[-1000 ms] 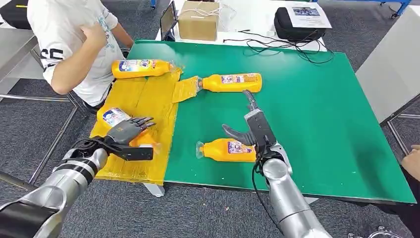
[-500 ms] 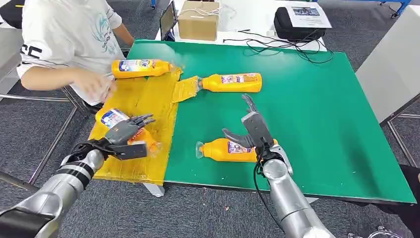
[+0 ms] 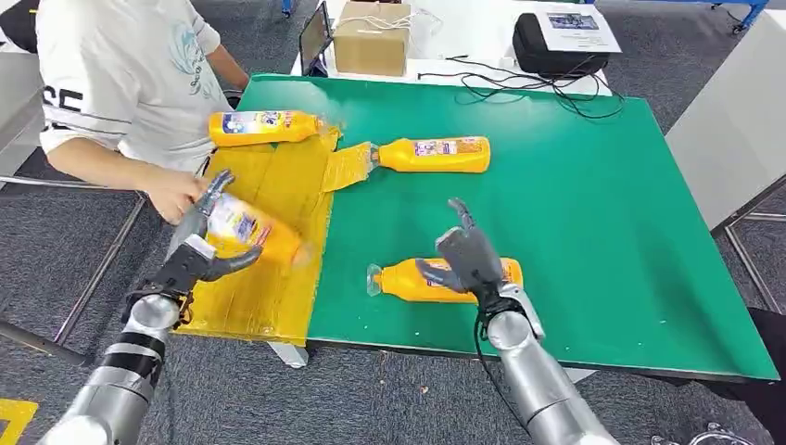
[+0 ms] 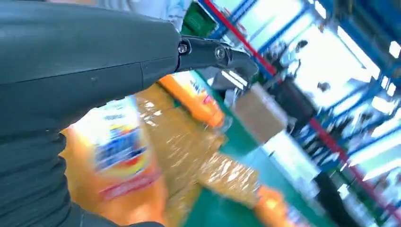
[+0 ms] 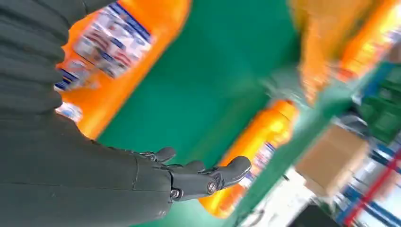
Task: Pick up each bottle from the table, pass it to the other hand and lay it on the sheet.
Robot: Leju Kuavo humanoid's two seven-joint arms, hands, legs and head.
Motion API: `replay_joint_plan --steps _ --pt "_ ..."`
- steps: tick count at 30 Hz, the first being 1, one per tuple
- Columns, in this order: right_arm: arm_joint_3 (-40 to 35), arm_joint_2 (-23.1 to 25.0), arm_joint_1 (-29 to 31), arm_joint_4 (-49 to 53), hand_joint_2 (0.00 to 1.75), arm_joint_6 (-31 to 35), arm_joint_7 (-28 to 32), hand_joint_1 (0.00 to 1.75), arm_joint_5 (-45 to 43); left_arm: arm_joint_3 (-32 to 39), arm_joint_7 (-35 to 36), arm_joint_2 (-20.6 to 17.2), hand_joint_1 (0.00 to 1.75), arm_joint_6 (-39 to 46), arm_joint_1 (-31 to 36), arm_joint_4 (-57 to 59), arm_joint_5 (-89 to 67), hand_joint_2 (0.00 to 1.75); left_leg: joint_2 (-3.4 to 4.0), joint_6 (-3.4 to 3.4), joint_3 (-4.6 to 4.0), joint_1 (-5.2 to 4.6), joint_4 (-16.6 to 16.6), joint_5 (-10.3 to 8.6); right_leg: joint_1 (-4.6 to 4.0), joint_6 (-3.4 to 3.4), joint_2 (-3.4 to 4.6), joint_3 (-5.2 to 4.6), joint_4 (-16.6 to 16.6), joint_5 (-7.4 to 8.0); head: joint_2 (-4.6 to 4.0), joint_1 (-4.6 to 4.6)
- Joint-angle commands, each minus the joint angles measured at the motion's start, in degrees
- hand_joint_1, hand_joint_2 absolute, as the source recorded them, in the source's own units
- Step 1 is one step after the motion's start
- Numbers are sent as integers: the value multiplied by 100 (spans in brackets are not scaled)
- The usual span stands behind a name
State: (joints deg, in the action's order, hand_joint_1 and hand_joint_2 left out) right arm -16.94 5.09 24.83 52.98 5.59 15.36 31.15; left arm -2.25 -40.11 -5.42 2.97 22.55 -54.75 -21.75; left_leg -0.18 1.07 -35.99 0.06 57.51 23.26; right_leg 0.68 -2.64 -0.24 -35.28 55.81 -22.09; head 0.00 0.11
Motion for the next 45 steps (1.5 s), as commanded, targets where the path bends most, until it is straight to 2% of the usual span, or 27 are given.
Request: replay_joint_plan --steps 1,5,9,15,18,32,36,37,40,41,42,45 --pt "-631 -169 341 -1052 175 -171 -307 0 450 864 106 710 0 -186 95 -226 269 175 -3 -6 24 4 0 11 -5 9 -3 25 1 -12 0 0" --pt "-891 -294 332 -1400 175 -125 -648 0 936 857 423 1056 0 -521 244 -155 597 175 -9 -3 21 4 -1 8 -5 5 -9 26 -3 -10 0 0" --pt "-987 -475 255 -1425 175 -24 -990 0 1362 693 643 1203 0 -682 201 -209 839 175 -20 -2 17 4 -1 5 -5 3 -19 24 -4 -9 0 0" --pt "-993 -622 328 -1372 175 -150 -1230 0 1689 568 698 1160 0 -698 119 -277 912 175 -15 -2 18 2 -1 3 -2 4 -13 27 -9 -6 0 -2" --pt "-1214 -836 520 -1382 175 -362 -1486 0 2119 582 698 1130 0 -681 89 -267 918 175 -11 -2 18 1 -2 2 0 3 -9 26 -8 -3 0 -2" --pt "-1209 -840 535 -1377 175 -376 -1487 0 2125 591 698 1126 0 -679 90 -265 920 175 -13 -3 45 3 0 11 -3 8 -10 53 -5 -14 0 -2" --pt "-1349 -927 689 -1343 175 -428 -1626 0 2376 638 708 1117 0 -694 65 -252 959 175 -9 1 24 0 -1 -1 1 1 -6 31 -7 -1 0 -2" --pt "-1380 -954 740 -1328 175 -488 -1651 0 2411 652 708 1116 0 -714 56 -249 976 175 -10 -2 36 2 0 6 -2 6 -8 44 -6 -8 0 -2" --pt "-1577 -1117 1144 -1660 175 -1272 -1494 0 2289 642 673 1096 0 -855 105 -167 1037 175 -3 -2 33 -1 2 6 1 5 0 37 -1 -6 0 -4" --pt "-1609 -1148 1270 -1815 175 -1474 -1368 42 2194 628 662 1092 0 -859 144 -119 1029 175 -4 0 27 -1 2 3 1 3 -2 33 -3 -4 0 -2" --pt "-1744 -1208 1479 -2085 175 -1769 -1171 175 2100 593 640 1086 0 -872 216 -31 1016 175 -4 2 20 -3 1 -1 3 1 -2 25 -2 0 0 -4" --pt "-1913 -1264 1776 -2492 175 -2019 -829 175 1826 513 602 1074 0 -940 384 237 1058 175 -11 2 22 -3 3 -3 3 0 -9 29 -1 0 0 -2"
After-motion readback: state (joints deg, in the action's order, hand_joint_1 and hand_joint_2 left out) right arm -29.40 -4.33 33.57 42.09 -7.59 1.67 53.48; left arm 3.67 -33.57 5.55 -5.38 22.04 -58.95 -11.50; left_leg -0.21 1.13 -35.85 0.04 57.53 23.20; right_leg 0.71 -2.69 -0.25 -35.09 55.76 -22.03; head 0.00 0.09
